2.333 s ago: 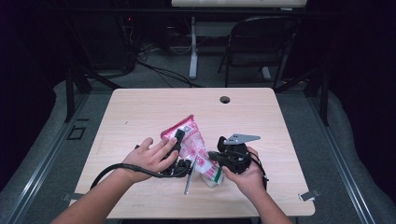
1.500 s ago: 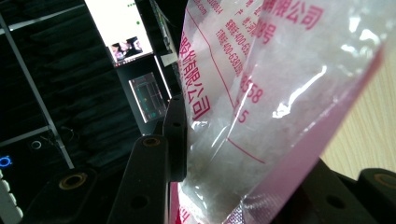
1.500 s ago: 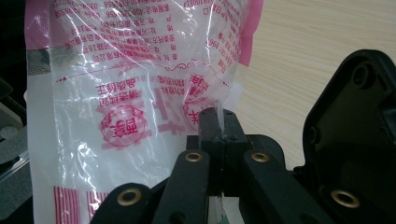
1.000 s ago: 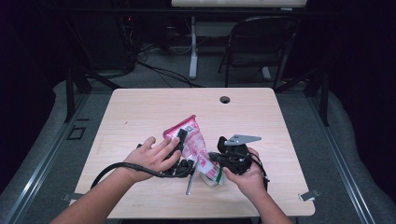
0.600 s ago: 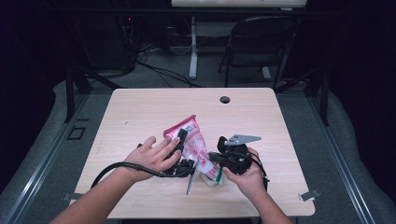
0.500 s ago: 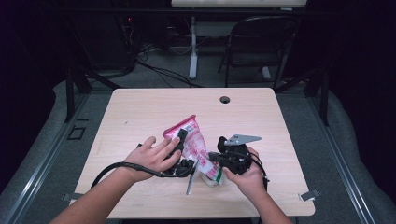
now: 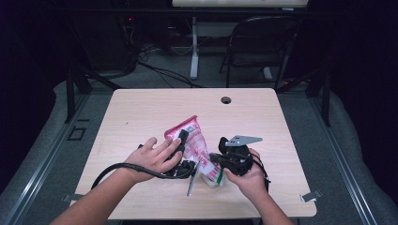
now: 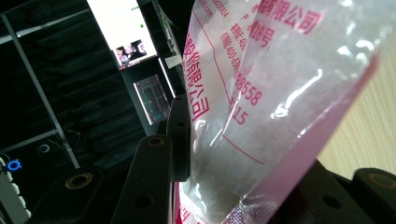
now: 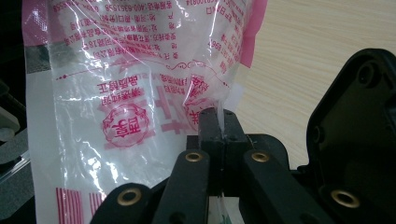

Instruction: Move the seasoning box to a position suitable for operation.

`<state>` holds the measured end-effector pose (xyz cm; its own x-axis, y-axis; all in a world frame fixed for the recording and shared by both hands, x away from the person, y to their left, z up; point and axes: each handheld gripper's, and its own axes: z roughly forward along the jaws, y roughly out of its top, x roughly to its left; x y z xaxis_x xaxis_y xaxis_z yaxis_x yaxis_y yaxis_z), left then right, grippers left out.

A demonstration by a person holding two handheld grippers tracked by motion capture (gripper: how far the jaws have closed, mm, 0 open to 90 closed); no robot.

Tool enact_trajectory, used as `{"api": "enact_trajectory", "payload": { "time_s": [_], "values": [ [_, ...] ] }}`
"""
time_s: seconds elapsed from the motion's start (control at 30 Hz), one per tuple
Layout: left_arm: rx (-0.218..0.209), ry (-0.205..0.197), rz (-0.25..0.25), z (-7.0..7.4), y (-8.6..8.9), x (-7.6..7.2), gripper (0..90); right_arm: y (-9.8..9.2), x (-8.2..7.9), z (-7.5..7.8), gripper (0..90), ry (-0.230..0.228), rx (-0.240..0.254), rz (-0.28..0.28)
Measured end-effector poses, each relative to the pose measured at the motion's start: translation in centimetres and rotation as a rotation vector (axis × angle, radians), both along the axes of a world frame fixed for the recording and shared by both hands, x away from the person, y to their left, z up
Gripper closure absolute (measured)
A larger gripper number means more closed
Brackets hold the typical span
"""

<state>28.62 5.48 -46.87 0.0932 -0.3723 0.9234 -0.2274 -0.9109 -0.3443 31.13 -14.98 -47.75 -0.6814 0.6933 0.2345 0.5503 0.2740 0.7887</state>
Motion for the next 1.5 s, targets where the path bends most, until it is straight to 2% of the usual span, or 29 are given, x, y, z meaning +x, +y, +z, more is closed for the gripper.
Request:
{"api": "enact_trajectory", "payload": {
  "time_s": [0.43, 0.77, 1.43, 1.5],
  "values": [
    [0.018, -0.01, 0.001, 0.17, -0.07, -0.03, 72.2, 0.02, 0.02, 0.05, 90.0, 0.0, -0.001, 0.003],
    [0.008, -0.012, -0.007, 0.23, -0.17, -0.04, 72.2, 0.04, -0.04, 0.04, 90.0, -0.001, 0.003, 0.001],
    [0.02, -0.017, -0.008, 0.22, -0.31, -0.09, 72.8, 0.07, -0.1, -0.09, 90.0, 0.0, 0.002, 0.006],
    [0.016, -0.008, -0.003, 0.2, -0.31, -0.08, 72.9, 0.07, -0.11, -0.1, 90.0, 0.001, 0.001, 0.007]
  ]
}}
